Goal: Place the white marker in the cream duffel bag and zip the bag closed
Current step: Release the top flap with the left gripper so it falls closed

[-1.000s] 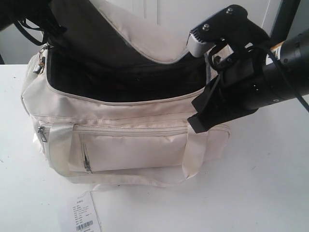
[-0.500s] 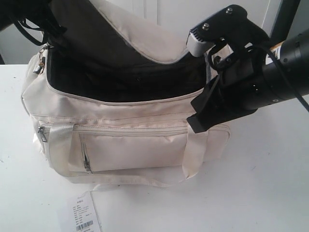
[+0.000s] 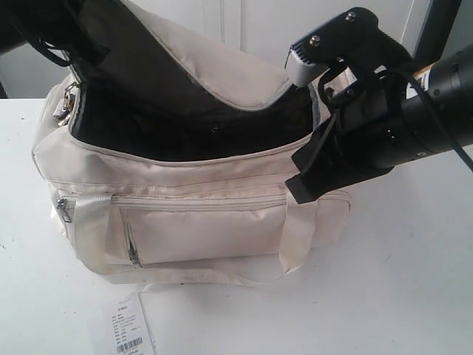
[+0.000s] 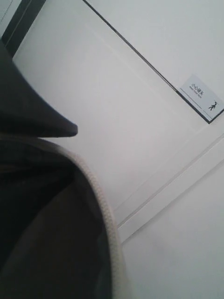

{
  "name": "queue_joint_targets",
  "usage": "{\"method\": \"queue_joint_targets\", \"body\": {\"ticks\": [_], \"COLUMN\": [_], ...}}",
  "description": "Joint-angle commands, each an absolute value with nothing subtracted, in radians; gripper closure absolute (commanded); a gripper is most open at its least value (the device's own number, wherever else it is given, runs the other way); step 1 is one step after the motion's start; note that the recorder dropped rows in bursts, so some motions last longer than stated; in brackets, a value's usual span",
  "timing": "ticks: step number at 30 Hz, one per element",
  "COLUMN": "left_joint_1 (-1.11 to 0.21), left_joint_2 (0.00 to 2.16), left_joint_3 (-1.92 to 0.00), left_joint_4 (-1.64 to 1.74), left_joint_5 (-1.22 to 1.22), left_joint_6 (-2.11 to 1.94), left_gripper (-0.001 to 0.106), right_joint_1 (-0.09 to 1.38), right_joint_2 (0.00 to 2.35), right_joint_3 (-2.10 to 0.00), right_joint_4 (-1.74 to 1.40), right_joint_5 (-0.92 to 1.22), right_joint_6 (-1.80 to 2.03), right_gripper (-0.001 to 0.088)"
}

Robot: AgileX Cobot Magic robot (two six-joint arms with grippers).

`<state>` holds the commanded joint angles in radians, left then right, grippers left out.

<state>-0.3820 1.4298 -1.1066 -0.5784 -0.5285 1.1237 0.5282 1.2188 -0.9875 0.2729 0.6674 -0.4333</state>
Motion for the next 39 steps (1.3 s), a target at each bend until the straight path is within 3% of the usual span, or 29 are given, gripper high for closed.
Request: {"method": "queue_joint_targets", "body": {"ticks": [7, 11, 17, 22, 26, 28, 33, 34, 39], "left_joint_1": [-0.382, -0.382, -0.382, -0.381, -0.381, -0.381, -0.381, -0.381, -0.381], "left_joint_2": [1.372, 1.35, 1.335, 1.281, 1.201, 1.175, 1.101, 1.079, 1.064], "left_joint_3": [-1.107, -1.107, -1.107, -1.107, -1.107, -1.107, -1.107, -1.107, -1.107], "left_joint_4": [-0.843, -0.949, -1.139, -1.134, -0.852, -0.672, -0.48, -0.453, 0.139], "left_joint_5": [-0.287, -0.1, -0.037, 0.145, 0.399, 0.545, 0.7, 0.7, 0.665], "left_joint_6": [1.093, 1.093, 1.093, 1.087, 0.931, 0.881, 0.798, 0.767, 0.19], "left_gripper": [0.071, 0.048, 0.023, 0.021, 0.021, 0.028, 0.099, 0.105, 0.105], "right_joint_1": [0.528, 0.528, 0.528, 0.528, 0.528, 0.528, 0.528, 0.528, 0.528], "right_joint_2": [1.219, 1.219, 1.219, 1.219, 1.219, 1.219, 1.219, 1.219, 1.219], "right_joint_3": [-0.987, -0.987, -0.987, -0.987, -0.987, -0.987, -0.987, -0.987, -0.987], "right_joint_4": [0.273, 0.273, 0.273, 0.271, 0.271, 0.271, 0.271, 0.273, 0.302], "right_joint_5": [0.667, 0.667, 0.665, 0.661, 0.659, 0.657, 0.653, 0.65, 0.643], "right_joint_6": [-0.433, -0.433, -0.433, -0.433, -0.433, -0.433, -0.433, -0.433, -0.433], "right_gripper": [0.0868, 0.0868, 0.0868, 0.0868, 0.0868, 0.0868, 0.0868, 0.0868, 0.0868]}}
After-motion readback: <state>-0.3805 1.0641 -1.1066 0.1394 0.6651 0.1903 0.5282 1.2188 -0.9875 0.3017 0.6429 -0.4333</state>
